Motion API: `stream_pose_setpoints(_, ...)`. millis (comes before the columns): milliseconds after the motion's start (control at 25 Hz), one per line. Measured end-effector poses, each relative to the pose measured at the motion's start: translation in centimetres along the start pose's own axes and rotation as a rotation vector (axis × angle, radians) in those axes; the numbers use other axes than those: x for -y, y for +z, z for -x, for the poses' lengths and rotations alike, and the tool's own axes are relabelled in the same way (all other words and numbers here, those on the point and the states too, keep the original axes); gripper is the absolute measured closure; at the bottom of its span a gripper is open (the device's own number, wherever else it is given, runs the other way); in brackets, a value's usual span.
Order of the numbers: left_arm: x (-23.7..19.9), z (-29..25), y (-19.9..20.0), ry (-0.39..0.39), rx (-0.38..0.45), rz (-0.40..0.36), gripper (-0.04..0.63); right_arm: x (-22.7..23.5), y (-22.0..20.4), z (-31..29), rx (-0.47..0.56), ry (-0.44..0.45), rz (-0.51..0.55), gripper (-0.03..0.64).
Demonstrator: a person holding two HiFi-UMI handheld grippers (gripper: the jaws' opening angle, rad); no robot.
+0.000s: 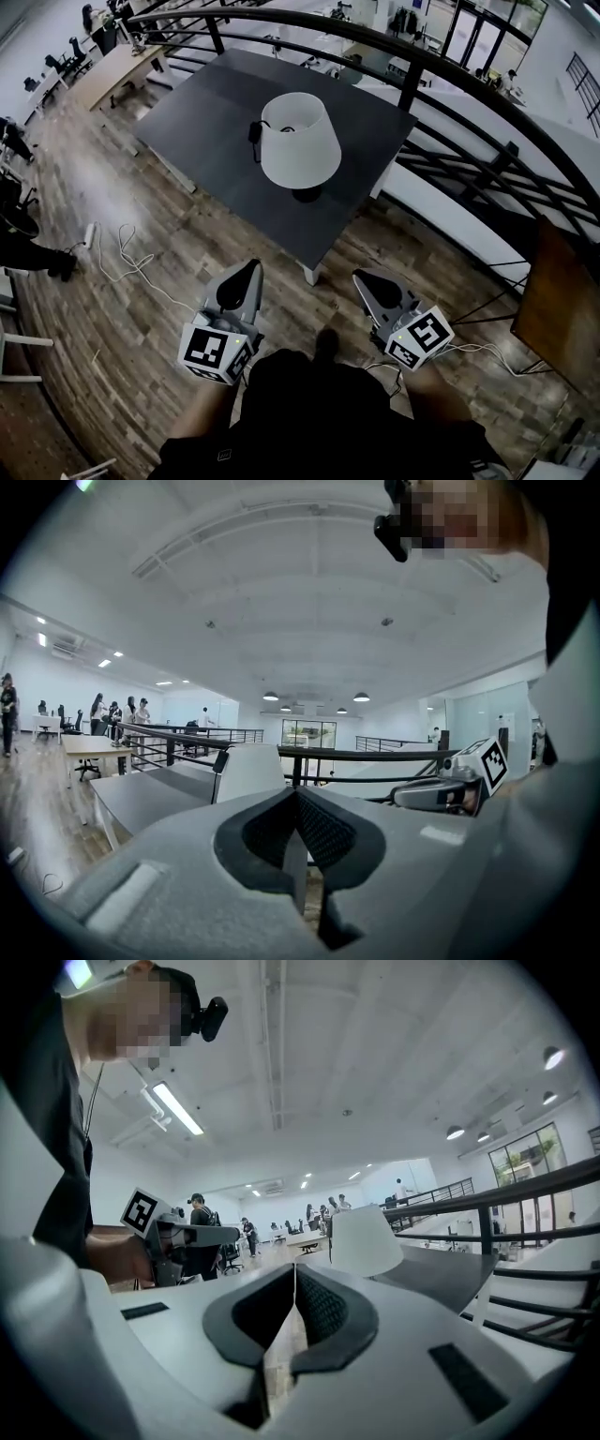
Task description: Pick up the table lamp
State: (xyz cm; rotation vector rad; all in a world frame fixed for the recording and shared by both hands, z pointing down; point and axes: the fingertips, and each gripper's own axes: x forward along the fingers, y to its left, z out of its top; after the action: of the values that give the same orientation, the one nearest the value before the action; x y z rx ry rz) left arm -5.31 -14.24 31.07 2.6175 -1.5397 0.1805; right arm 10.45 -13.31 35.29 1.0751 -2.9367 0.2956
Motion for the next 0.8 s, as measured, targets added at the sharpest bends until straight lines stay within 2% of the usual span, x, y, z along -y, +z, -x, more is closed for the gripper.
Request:
stream_pose_setpoints(440, -5.9, -7.3, 0.1, -0.021, 0.009, 0.004, 0.591, 3.8, -0.7, -9.6, -0.020, -0.014, 0.009, 0.601)
stream_pose_setpoints(640, -9.2, -8.9, -1.1, -0.036, -0.001, 0.021, 0.591, 4.3, -1.6, -13.7, -0.033, -0.023, 0.035, 0.601)
stream_pose_setpoints(800, -11.7, -10.3, -2.7, -0.016, -0.001, 0.006, 0.591, 5.1, -3.3, -15.8, -0.050, -0.022, 0.060, 0.601)
